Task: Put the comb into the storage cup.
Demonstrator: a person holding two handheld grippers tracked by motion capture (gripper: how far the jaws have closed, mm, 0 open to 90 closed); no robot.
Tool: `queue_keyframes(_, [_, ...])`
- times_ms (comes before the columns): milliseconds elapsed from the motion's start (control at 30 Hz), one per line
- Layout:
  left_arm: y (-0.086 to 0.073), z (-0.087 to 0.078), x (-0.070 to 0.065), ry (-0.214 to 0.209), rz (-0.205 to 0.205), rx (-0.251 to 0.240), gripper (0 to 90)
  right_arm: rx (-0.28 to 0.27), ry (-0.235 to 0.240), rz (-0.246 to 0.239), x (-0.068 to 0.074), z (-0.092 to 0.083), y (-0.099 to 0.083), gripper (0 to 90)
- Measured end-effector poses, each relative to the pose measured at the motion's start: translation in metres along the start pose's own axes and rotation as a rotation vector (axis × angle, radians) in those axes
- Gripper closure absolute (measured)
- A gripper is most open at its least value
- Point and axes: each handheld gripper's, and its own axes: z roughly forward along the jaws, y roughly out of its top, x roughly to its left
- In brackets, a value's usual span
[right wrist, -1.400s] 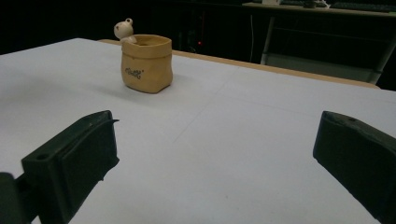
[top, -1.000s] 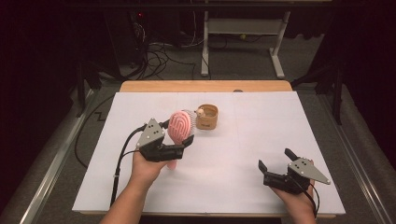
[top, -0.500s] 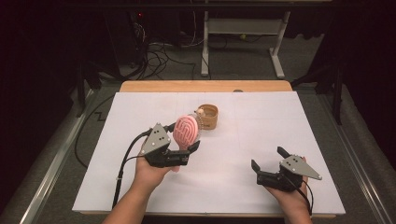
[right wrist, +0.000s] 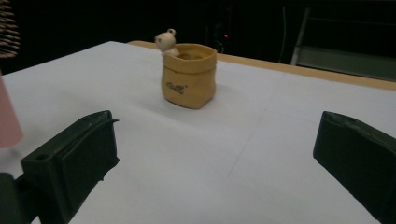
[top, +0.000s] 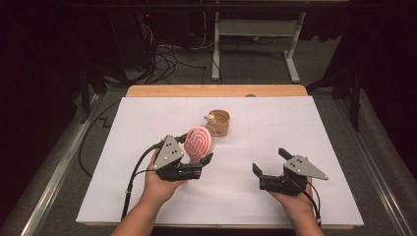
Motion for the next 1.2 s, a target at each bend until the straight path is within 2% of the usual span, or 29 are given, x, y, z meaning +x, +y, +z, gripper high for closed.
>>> queue_keyframes(233, [-0.003,0.004,-0.005,-0.001,0.015,0.008,19.7,-0.024,0.043,-0.005,0.015,0.002,0.018,0.5])
queue_keyframes(533, [-0.003,0.002,-0.006,0.005,0.006,-0.016,19.7,-0.062,0.111,-0.003,0.033,0.005,0.043,0.8])
queue_keyframes(933, [-0.002,0.002,-0.012,0.008,0.001,-0.027,19.6,-0.095,0.172,0.016,0.052,0.004,0.071,1.1])
queue_keyframes(1200, [-0.001,0.006,-0.018,0.019,0.017,-0.016,19.7,-0.126,0.221,0.012,0.065,0.005,0.088,2.3])
